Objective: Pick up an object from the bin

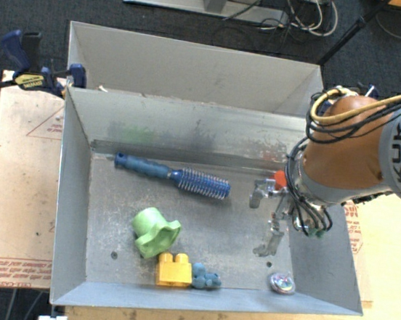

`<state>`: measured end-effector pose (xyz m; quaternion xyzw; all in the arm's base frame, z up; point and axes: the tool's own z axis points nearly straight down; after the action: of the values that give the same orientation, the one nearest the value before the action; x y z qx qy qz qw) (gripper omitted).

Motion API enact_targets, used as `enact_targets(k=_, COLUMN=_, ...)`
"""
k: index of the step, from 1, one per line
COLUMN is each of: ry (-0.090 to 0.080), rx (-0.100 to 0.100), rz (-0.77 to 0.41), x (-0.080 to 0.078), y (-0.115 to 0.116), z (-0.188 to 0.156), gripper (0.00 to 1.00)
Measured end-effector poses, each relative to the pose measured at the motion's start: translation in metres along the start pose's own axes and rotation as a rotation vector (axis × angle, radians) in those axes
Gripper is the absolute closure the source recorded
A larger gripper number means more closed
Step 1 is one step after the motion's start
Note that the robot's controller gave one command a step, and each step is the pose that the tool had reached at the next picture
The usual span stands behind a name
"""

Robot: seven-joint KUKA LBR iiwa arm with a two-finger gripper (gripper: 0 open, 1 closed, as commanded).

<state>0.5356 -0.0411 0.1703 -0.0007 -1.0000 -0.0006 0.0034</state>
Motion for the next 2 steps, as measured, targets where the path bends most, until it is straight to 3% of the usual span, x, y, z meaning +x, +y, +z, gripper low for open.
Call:
enact_targets(k=1, ry=-0.002, rx=-0.001, rz=-0.034, x=0.039, y=0.057, z=0.105, gripper=0.00)
enact_targets(k=2, ry=-0.014, rx=0.002, rz=-0.393, x=-0.019, y=0.080, z=0.004, gripper=0.00)
